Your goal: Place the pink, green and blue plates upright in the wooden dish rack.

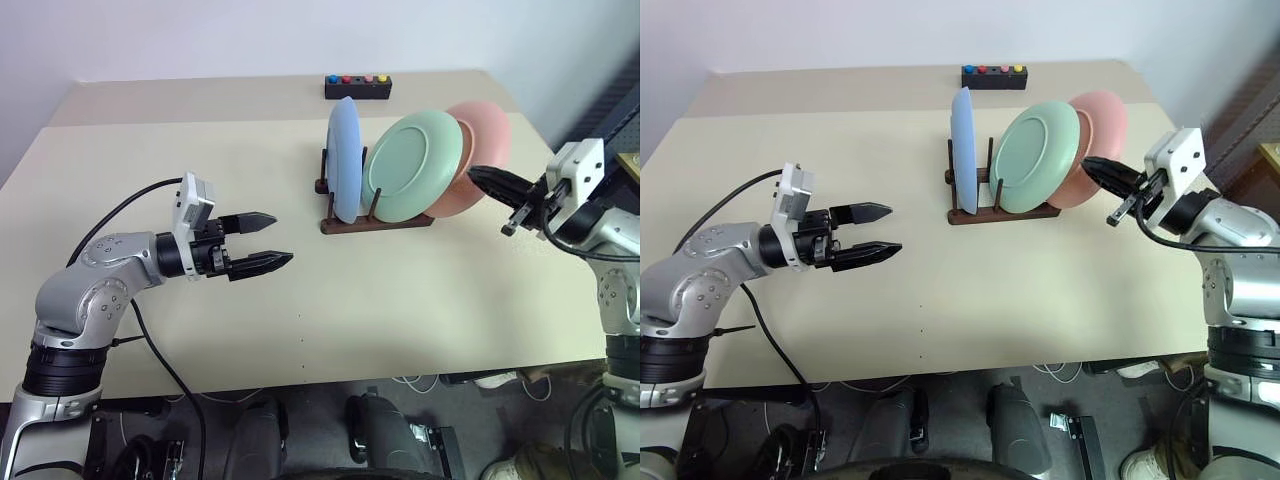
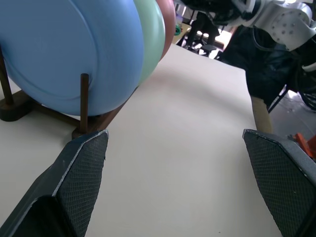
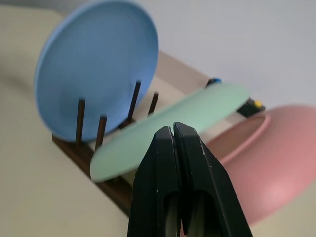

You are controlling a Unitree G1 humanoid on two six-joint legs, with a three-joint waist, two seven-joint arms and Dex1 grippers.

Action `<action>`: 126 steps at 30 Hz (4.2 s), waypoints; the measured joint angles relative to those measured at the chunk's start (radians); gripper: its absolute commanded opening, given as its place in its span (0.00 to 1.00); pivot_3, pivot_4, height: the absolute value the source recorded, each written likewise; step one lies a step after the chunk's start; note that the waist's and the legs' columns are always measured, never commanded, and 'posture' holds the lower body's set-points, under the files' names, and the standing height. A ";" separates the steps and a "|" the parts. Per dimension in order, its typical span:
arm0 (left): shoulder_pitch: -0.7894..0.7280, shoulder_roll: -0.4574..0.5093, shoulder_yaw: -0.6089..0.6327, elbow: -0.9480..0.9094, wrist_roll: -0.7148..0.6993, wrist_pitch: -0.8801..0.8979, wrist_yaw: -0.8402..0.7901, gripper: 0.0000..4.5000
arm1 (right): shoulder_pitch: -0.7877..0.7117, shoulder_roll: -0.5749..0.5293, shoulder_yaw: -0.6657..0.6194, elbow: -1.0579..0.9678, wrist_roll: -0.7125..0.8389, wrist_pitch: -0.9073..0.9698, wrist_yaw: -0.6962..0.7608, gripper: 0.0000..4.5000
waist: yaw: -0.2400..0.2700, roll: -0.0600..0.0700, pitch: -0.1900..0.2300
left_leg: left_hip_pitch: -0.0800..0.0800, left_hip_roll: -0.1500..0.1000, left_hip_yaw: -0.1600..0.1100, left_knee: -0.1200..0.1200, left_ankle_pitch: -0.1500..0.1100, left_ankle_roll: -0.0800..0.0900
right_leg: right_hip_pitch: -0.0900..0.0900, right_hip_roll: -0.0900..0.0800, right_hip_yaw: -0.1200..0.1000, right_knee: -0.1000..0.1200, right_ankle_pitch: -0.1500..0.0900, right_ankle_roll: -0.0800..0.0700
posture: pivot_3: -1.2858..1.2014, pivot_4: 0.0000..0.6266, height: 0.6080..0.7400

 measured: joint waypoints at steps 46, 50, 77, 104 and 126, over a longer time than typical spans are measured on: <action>0.003 0.000 0.012 -0.001 -0.001 -0.004 0.005 1.00 | -0.126 0.056 0.206 -0.003 -0.199 -0.115 -0.023 0.01 | 0.000 0.000 0.000 | 0.000 0.000 0.000 0.001 0.000 0.000 | 0.000 0.000 0.000 0.001 0.000 0.000 | 0.52 0.24 1.00; 0.003 0.000 0.012 -0.001 -0.001 -0.005 0.005 1.00 | -0.138 0.055 0.201 0.004 -0.196 -0.117 -0.027 0.01 | -0.001 0.000 0.000 | 0.000 0.000 0.000 0.001 0.000 0.000 | 0.000 0.000 0.000 0.001 0.000 0.000 | 0.52 0.24 1.00; -0.008 -0.010 0.011 -0.002 -0.001 -0.012 0.003 1.00 | -0.241 -0.020 0.032 0.405 -0.296 -0.117 -0.374 0.01 | -0.004 0.000 0.000 | 0.000 0.000 0.000 0.002 0.000 0.000 | 0.000 0.000 0.001 0.002 0.000 0.000 | 0.52 0.24 1.00; -0.008 -0.011 0.011 0.000 0.000 -0.013 0.003 1.00 | -0.271 0.000 0.050 0.231 -0.192 -0.013 -0.279 0.01 | -0.001 0.000 0.000 | 0.000 0.000 0.000 0.002 0.000 0.000 | 0.000 0.000 0.001 0.002 0.000 0.000 | 0.52 0.24 1.00; -0.008 -0.011 0.012 0.000 0.000 -0.013 0.003 1.00 | -0.299 -0.004 0.040 0.349 -0.272 -0.022 -0.383 0.01 | -0.002 0.000 0.000 | 0.000 0.000 0.000 0.002 0.000 0.000 | 0.000 0.000 0.001 0.002 0.000 0.000 | 0.52 0.24 1.00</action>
